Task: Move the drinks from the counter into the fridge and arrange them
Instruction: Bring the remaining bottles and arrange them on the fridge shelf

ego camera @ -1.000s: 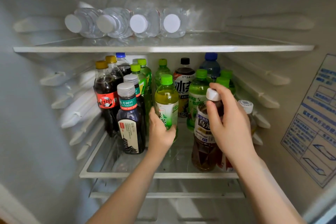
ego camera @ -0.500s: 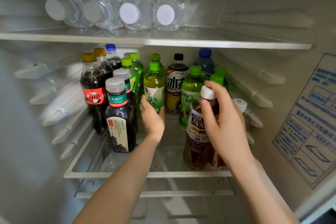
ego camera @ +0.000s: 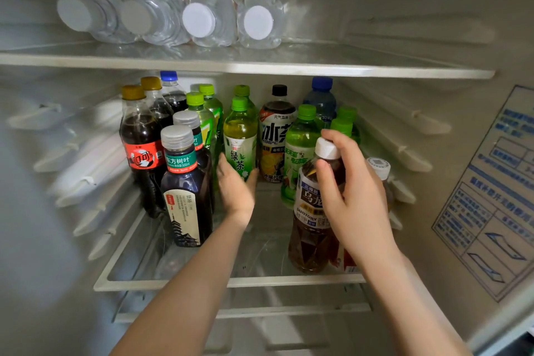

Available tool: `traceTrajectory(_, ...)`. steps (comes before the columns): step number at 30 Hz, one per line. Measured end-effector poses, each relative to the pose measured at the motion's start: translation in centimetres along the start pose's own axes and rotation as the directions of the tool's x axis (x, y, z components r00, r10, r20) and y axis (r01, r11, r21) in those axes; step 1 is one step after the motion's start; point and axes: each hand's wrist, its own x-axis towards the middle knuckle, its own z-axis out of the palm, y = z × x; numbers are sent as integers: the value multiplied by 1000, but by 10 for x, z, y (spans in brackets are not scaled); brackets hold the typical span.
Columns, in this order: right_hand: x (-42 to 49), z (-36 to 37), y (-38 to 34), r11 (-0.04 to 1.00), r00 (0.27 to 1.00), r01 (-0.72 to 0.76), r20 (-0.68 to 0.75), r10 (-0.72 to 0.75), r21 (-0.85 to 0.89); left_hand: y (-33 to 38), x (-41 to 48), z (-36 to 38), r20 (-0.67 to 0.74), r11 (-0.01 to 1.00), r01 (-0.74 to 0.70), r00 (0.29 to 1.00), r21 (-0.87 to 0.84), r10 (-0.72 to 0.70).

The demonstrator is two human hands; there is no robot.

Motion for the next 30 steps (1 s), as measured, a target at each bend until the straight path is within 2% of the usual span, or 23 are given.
traceTrajectory(5,0,-1,0,1000,1000,-1,6,0,19,-7,-20,-8,125,1000,-13,992,10,12)
traceTrajectory(11,-6,-6,0,999,1000,0,-1,1,43,3,-46,-24,83,955,-287,952,-75,293)
traceTrajectory(14,-12,-11,-2,999,999,11,-36,-9,49,11,-38,-29,70,937,-334,937,-102,341)
traceTrajectory(16,-16,-14,-3,998,998,33,-57,-30,52,16,-32,-27,138,935,-307,933,-177,332)
traceTrajectory(20,-24,-19,-5,996,995,66,-72,-62,52,28,-21,-10,357,941,-144,899,-306,254)
traceTrajectory(24,-24,-24,-4,996,997,59,-57,-55,68,39,-9,10,556,926,-10,797,-377,235)
traceTrajectory(27,-23,-26,-2,995,999,29,-37,-26,97,41,-6,19,602,922,18,763,-387,237)
traceTrajectory(30,-22,-29,2,991,999,11,-31,-7,131,42,-9,19,580,936,0,785,-353,219)
